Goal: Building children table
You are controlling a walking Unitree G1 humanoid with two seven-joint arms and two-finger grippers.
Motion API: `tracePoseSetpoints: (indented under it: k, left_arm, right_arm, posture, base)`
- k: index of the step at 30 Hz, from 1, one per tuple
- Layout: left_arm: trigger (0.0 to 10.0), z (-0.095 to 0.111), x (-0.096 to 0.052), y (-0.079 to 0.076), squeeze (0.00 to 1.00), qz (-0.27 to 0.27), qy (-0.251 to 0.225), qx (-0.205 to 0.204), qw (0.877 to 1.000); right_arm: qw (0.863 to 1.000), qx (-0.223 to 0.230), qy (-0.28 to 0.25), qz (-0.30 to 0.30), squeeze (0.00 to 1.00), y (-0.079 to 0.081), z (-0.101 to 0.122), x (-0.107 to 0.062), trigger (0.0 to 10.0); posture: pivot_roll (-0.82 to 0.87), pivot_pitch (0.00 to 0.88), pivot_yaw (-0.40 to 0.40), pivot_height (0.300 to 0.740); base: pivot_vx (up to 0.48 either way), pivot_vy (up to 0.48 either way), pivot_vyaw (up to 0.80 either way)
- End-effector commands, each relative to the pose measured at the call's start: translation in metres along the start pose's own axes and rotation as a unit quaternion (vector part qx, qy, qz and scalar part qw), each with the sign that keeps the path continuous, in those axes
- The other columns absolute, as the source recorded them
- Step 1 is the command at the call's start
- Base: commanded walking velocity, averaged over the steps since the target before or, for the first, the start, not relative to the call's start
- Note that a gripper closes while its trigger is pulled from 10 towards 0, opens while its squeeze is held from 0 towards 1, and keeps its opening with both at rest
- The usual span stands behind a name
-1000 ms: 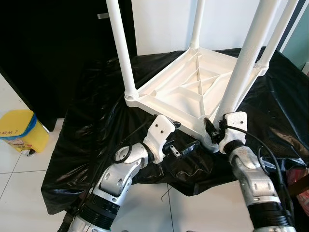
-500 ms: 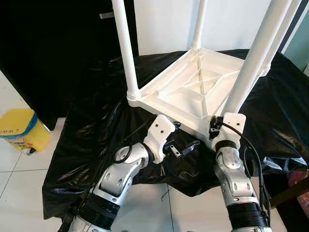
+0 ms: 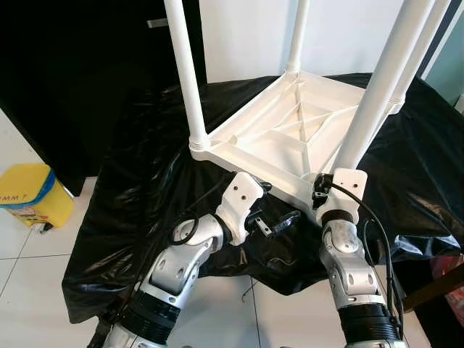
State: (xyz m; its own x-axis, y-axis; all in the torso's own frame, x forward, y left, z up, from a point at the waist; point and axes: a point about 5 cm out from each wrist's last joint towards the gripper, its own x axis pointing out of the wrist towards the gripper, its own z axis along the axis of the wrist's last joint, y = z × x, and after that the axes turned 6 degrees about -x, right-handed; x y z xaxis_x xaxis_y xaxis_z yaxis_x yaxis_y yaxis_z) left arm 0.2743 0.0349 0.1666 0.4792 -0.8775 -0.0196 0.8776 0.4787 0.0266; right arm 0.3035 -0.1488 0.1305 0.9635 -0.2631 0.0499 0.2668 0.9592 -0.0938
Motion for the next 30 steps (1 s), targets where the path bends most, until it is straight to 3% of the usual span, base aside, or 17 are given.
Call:
tracePoseSetpoints:
  k: [1,6,14,15,16,17,21,22,24,26,28,30]
  left_arm:
    - [10.0,0.0,-0.001,0.002,0.0,0.009,0.002,-0.001,1.0]
    - [10.0,-0.002,-0.003,0.004,0.0,0.013,0.006,0.0,1.0]
    - [10.0,-0.001,-0.001,0.004,0.0,0.011,0.004,0.0,1.0]
    - [10.0,0.0,-0.001,0.004,0.0,0.011,0.004,0.0,1.0]
    - [10.0,0.0,-0.001,0.004,0.0,0.011,0.004,0.0,1.0]
    - [10.0,0.0,-0.001,0.004,0.0,0.01,0.004,0.001,1.0]
    - [10.0,0.0,-0.001,0.005,0.0,0.01,0.004,0.002,1.0]
    - [10.0,0.0,-0.001,0.005,0.0,0.01,0.004,0.003,1.0]
    - [10.0,0.0,-0.001,0.005,0.0,0.01,0.004,0.003,1.0]
    - [10.0,0.001,-0.001,0.006,0.0,0.009,0.004,0.003,1.0]
    - [10.0,0.001,-0.001,0.006,0.0,0.009,0.004,0.003,1.0]
    - [10.0,-0.001,-0.002,0.005,0.0,0.004,0.012,0.006,1.0]
  right_arm:
    - [1.0,0.012,-0.008,0.021,1.0,0.002,0.0,-0.002,10.0]
    - [0.995,0.018,-0.054,0.079,1.0,-0.007,0.009,-0.005,10.0]
    - [0.98,0.011,-0.064,0.189,1.0,-0.022,0.007,-0.004,10.0]
    - [0.976,0.004,-0.064,0.208,0.78,-0.027,0.007,-0.001,10.0]
    - [0.976,0.004,-0.064,0.208,0.78,-0.027,0.007,-0.001,10.0]
    - [0.972,-0.004,-0.065,0.228,0.02,-0.031,0.007,0.001,10.0]
    - [0.958,-0.018,-0.063,0.278,0.0,-0.037,0.007,0.005,10.0]
    - [0.948,-0.022,-0.058,0.311,0.0,-0.037,0.006,0.006,10.0]
    - [0.948,-0.022,-0.058,0.311,0.0,-0.037,0.006,0.006,10.0]
    - [0.933,-0.039,-0.052,0.354,0.0,-0.035,0.007,0.008,10.0]
    - [0.933,-0.039,-0.052,0.354,0.0,-0.035,0.007,0.008,10.0]
    - [0.924,-0.048,-0.048,0.377,0.0,-0.034,0.006,0.011,10.0]
  posture:
    - [-0.17,0.059,0.005,0.74]
    - [-0.18,0.062,0.01,0.74]
    - [-0.18,0.064,0.013,0.74]
    - [-0.18,0.063,0.015,0.74]
    - [-0.18,0.063,0.015,0.74]
    - [-0.18,0.063,0.015,0.74]
    - [-0.18,0.059,0.018,0.74]
    - [-0.18,0.058,0.019,0.74]
    - [-0.18,0.058,0.019,0.74]
    - [-0.17,0.06,0.019,0.74]
    - [-0.17,0.06,0.019,0.74]
    - [-0.17,0.06,0.016,0.74]
  base:
    - [0.0,0.0,0.0]
    - [0.0,0.0,0.0]
    - [0.0,0.0,0.0]
    - [0.0,0.0,0.0]
    - [0.0,0.0,0.0]
    - [0.0,0.0,0.0]
    - [0.0,0.0,0.0]
    - [0.0,0.0,0.0]
    - [0.0,0.0,0.0]
    - [0.0,0.0,0.0]
    - [0.0,0.0,0.0]
    - [0.0,0.0,0.0]
